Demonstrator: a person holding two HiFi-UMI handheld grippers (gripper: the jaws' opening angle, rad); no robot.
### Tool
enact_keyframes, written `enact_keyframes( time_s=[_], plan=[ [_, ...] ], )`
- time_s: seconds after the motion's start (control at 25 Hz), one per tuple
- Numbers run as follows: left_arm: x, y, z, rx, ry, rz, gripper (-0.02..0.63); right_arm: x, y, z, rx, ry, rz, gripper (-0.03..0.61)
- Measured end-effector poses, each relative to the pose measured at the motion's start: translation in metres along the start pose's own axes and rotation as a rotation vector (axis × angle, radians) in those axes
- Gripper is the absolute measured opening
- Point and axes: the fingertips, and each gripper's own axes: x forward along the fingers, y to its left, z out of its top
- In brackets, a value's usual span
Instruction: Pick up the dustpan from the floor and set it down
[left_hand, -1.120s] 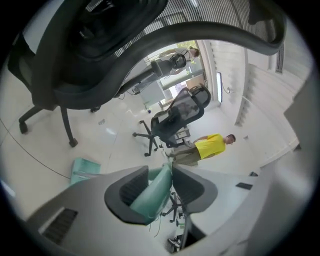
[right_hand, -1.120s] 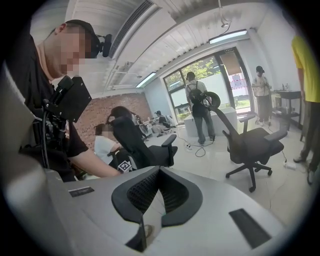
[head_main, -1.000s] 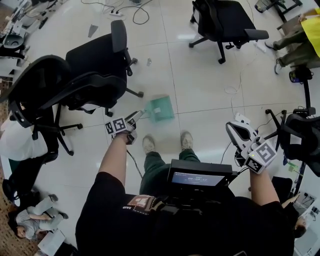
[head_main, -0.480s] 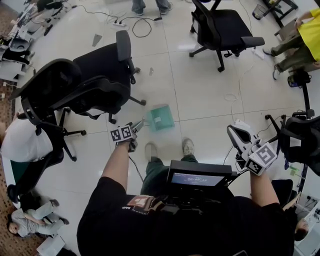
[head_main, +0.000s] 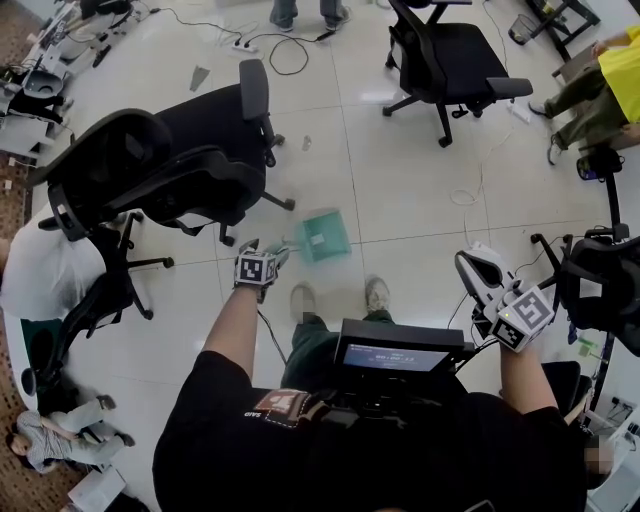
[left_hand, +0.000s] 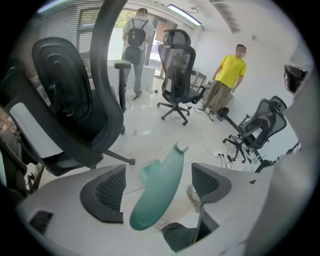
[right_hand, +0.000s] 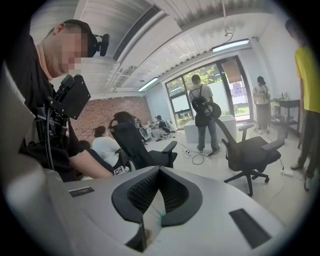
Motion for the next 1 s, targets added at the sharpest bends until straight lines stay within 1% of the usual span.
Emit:
enact_keyframes(
  time_s=[0.16, 0.24, 0.36, 0.44, 0.56, 0.64, 0.72, 0.8, 0.88, 0.92, 1.0],
  plan=[
    [-0.014, 0.001, 0.008, 0.036, -0.031, 0.027, 0.425, -0.002, 0.002, 0.008, 0.0, -0.016, 0.004, 0.009],
    [-0.033, 0.001, 0.016, 0.01, -0.086, 0.016, 0.426, -0.005, 0.007, 0.014, -0.001, -0.03, 0.006, 0.009],
    [-0.083, -0.019, 0.041, -0.085, -0.231, -0.061, 0.426, -0.018, 0.01, 0.03, -0.004, -0.063, 0.015, 0.009],
    [-0.123, -0.045, 0.062, -0.139, -0.343, -0.131, 0.426, -0.033, 0.007, 0.044, -0.013, -0.09, 0.024, 0.009],
    [-0.185, -0.097, 0.087, -0.221, -0.513, -0.223, 0.417, -0.066, 0.0, 0.063, -0.037, -0.126, 0.057, 0.009],
    [-0.221, -0.137, 0.103, -0.247, -0.621, -0.276, 0.369, -0.092, -0.004, 0.074, -0.059, -0.151, 0.089, 0.009],
    [-0.255, -0.178, 0.118, -0.242, -0.715, -0.308, 0.268, -0.117, -0.006, 0.085, -0.079, -0.175, 0.127, 0.009],
    [-0.291, -0.219, 0.125, -0.251, -0.812, -0.336, 0.206, -0.142, -0.001, 0.087, -0.103, -0.19, 0.171, 0.009],
    [-0.33, -0.254, 0.129, -0.285, -0.93, -0.377, 0.138, -0.164, 0.002, 0.087, -0.142, -0.196, 0.208, 0.009],
    [-0.348, -0.269, 0.133, -0.303, -0.987, -0.401, 0.093, -0.172, 0.003, 0.089, -0.16, -0.199, 0.221, 0.009],
    [-0.378, -0.294, 0.136, -0.322, -1.066, -0.443, 0.013, -0.189, 0.005, 0.094, -0.182, -0.209, 0.237, 0.009]
  ],
)
